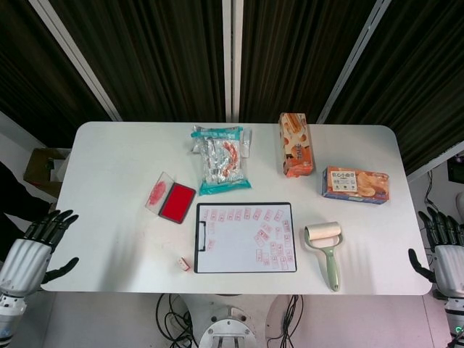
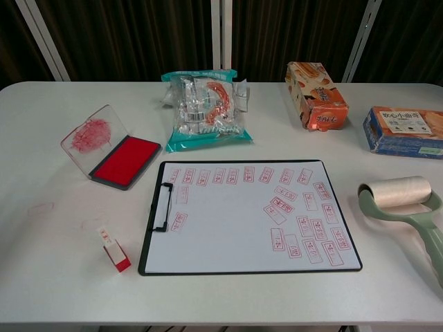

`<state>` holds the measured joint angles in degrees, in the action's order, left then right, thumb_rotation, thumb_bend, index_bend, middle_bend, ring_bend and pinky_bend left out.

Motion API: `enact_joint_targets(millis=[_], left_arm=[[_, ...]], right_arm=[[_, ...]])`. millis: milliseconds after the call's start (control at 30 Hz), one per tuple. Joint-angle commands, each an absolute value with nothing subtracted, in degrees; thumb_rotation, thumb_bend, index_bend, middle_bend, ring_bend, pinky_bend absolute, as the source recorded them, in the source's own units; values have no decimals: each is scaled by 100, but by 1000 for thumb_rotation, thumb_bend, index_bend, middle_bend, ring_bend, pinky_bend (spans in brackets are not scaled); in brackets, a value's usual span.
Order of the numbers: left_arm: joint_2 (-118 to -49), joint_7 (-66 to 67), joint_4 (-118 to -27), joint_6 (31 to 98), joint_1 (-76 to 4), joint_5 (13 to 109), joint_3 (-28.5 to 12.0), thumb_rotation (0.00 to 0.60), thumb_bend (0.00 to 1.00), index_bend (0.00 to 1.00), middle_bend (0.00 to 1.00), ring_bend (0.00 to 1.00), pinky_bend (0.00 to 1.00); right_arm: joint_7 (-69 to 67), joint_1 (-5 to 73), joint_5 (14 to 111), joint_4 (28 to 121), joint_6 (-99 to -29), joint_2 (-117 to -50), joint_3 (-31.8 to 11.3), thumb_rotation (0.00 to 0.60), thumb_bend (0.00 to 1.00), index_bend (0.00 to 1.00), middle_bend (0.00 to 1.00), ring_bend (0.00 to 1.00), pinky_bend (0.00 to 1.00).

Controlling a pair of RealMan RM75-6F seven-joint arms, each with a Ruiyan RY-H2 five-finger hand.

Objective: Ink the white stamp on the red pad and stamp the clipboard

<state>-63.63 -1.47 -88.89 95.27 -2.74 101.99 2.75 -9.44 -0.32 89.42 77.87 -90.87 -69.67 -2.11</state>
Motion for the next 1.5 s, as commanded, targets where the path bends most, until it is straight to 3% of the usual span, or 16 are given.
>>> enact_joint_targets(millis=[33, 200, 367, 467, 667, 1000, 1500], left_arm=[[-6616, -409, -8584, 10020, -282, 10560, 188, 600, 162, 241, 244, 287, 440], [-6894, -441, -8206, 10004, -416, 11112, 385, 600, 191, 340, 376, 565, 756], [-7086, -85, -8432, 9404, -754, 11567, 580, 600, 215, 367, 453, 749, 874], [-7253, 267, -8637, 8881, -1038, 11785, 618, 600, 223, 379, 475, 811, 904], [-7791, 1028, -8783, 7985, -1505, 11969, 556, 600, 222, 347, 402, 828, 914], [-8639, 1135, -8215, 7396, -2087, 12006, 485, 600, 222, 343, 384, 835, 919], [-8849, 1505, -7920, 6759, -2427, 11287, 443, 600, 222, 343, 374, 830, 915]], right_arm=[[-935, -32, 8932, 7798, -9070, -6956, -209, 600, 319, 0, 0, 0, 0], [-917, -16, 8893, 7783, -9011, -6944, -219, 600, 319, 0, 0, 0, 0], [-896, -7, 8915, 7831, -9003, -6920, -212, 600, 319, 0, 0, 0, 0], [-884, -26, 8932, 7895, -9061, -6878, -219, 600, 319, 0, 0, 0, 0], [-920, -121, 8879, 7955, -9200, -6764, -247, 600, 319, 0, 0, 0, 0], [-1013, -189, 8831, 7887, -9179, -6710, -218, 600, 319, 0, 0, 0, 0], [-1014, -144, 8844, 7851, -9064, -6725, -212, 600, 319, 0, 0, 0, 0]])
